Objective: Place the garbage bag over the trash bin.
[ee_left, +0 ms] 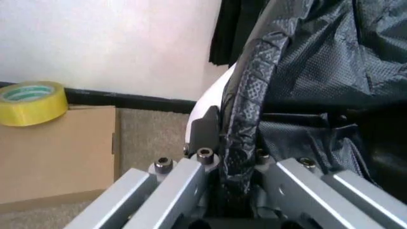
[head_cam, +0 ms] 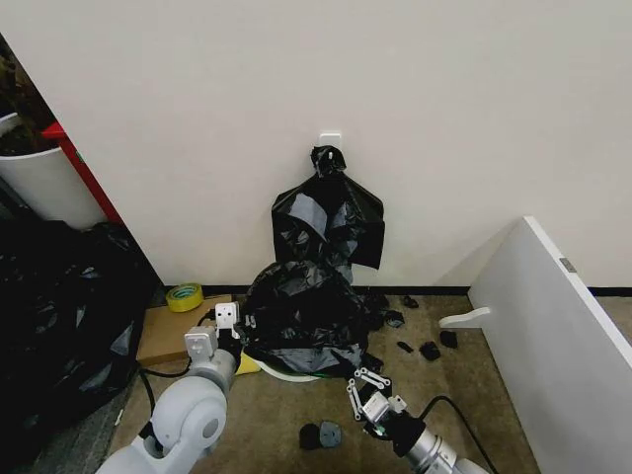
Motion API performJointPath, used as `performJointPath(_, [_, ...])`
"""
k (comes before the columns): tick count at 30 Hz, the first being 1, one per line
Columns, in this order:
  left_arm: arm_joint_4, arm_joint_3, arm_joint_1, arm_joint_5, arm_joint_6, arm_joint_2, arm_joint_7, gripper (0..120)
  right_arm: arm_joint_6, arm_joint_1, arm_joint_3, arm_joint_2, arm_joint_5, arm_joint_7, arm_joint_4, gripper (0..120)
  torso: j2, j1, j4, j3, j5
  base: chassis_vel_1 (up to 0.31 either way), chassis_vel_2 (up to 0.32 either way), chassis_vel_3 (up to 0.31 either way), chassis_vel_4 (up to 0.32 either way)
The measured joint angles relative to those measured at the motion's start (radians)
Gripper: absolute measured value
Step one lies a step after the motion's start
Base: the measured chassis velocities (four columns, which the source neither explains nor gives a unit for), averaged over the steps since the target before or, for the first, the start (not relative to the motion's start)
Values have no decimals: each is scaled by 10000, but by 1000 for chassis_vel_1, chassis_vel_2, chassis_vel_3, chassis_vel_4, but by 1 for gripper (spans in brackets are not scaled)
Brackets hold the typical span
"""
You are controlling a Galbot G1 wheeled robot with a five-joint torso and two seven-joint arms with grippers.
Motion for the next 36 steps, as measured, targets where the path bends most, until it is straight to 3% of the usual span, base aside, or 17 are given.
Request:
performJointPath(2, [-126,-91,-37,-441,38,-18,-106,0,1094,139,-6,104,399,-1335,-543,0,0,0,0,0,1,0,0,0,0])
performJointPath(6, [-358,-266,-66,-1110,299,-63,-294,0,2085,432,57,309,565,-2771,-1460,0,0,0,-1,0,1,0,0,0,0])
performJointPath(9, [-592,-463,-56,-1567,574,-71,-445,0,2278,768,235,519,329,-3216,-2303,0,0,0,0,0,3,0,0,0,0])
performJointPath(16, [-977,-780,-7,-2173,1020,36,-724,0,2305,1225,427,700,-193,-3029,-3288,0,0,0,0,0,1,0,0,0,0])
performJointPath(20, [-1258,-935,32,-2452,1312,117,-891,0,2279,1558,485,887,-709,-1896,-3847,0,0,0,0,0,4,0,0,0,0])
performJointPath(27, [-1464,-1038,130,-2381,1322,189,-899,0,2233,1956,588,1028,-1358,-629,-4425,0,0,0,0,0,0,0,0,0,0])
performJointPath(36, [-1672,-1088,153,-2728,880,12,-787,0,2207,1915,302,1371,-1924,-373,-4536,0,0,0,-2,0,0,0,0,0,0])
